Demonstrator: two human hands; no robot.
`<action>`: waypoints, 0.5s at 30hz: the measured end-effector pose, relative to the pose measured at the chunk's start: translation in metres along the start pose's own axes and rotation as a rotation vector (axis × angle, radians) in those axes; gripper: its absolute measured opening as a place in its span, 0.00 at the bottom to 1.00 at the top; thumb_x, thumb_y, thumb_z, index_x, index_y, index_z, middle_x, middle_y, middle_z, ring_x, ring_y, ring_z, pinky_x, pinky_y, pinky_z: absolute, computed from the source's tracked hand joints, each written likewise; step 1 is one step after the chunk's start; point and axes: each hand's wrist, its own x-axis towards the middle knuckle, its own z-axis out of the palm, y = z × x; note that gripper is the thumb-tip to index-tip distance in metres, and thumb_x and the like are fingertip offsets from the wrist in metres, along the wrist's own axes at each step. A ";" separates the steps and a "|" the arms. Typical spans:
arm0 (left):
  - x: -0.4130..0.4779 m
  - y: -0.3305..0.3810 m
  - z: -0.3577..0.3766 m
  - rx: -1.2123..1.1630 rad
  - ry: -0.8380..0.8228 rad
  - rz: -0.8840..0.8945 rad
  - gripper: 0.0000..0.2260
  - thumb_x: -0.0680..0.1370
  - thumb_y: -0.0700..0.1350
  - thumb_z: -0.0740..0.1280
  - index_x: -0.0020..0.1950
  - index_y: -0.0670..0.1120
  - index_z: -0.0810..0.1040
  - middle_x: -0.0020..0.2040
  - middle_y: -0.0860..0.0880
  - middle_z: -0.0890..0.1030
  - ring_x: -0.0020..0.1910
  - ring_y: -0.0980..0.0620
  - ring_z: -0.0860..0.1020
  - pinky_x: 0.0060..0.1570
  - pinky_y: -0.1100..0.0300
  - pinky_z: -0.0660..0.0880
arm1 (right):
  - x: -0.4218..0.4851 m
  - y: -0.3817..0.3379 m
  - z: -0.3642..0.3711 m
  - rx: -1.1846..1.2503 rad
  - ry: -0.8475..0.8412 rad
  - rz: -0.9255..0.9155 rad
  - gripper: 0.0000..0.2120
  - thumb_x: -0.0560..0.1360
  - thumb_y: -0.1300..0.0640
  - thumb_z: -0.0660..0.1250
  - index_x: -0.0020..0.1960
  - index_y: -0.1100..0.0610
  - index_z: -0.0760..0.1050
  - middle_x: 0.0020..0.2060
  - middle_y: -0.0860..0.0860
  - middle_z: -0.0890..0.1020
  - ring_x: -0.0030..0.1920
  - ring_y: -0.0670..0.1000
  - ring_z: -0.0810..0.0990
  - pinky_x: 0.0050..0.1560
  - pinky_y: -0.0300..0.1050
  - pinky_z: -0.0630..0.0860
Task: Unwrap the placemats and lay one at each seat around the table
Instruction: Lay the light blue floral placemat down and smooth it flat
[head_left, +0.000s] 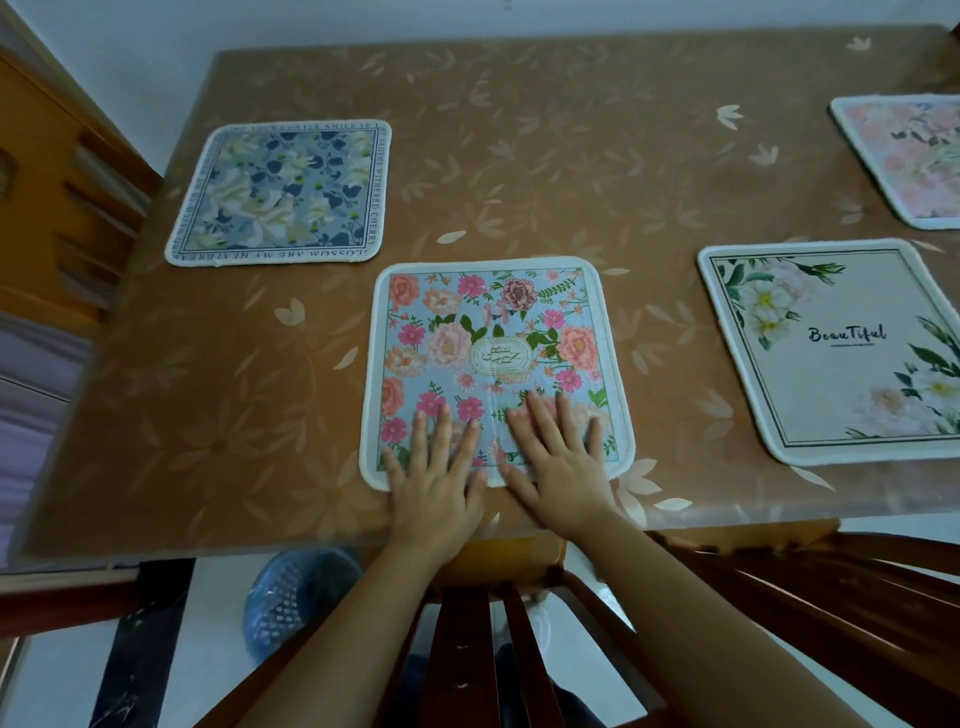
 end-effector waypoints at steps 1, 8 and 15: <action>0.003 0.004 -0.001 0.007 0.004 0.010 0.24 0.78 0.57 0.46 0.72 0.57 0.41 0.76 0.48 0.46 0.72 0.45 0.37 0.66 0.33 0.43 | 0.006 -0.004 0.000 -0.002 -0.003 -0.019 0.29 0.75 0.36 0.42 0.72 0.45 0.42 0.73 0.48 0.42 0.72 0.57 0.36 0.69 0.65 0.38; 0.032 -0.007 -0.007 0.030 0.026 0.027 0.25 0.78 0.58 0.50 0.73 0.56 0.46 0.76 0.48 0.50 0.74 0.43 0.45 0.64 0.31 0.46 | 0.037 0.013 -0.010 -0.059 -0.011 -0.179 0.32 0.72 0.34 0.41 0.73 0.45 0.46 0.75 0.48 0.50 0.73 0.57 0.41 0.68 0.70 0.43; 0.072 -0.023 -0.010 0.039 0.043 -0.078 0.27 0.75 0.62 0.44 0.72 0.58 0.40 0.76 0.47 0.48 0.73 0.44 0.39 0.65 0.32 0.44 | 0.074 0.031 -0.014 -0.037 0.027 -0.087 0.31 0.73 0.33 0.45 0.72 0.42 0.42 0.74 0.45 0.44 0.73 0.53 0.37 0.67 0.65 0.34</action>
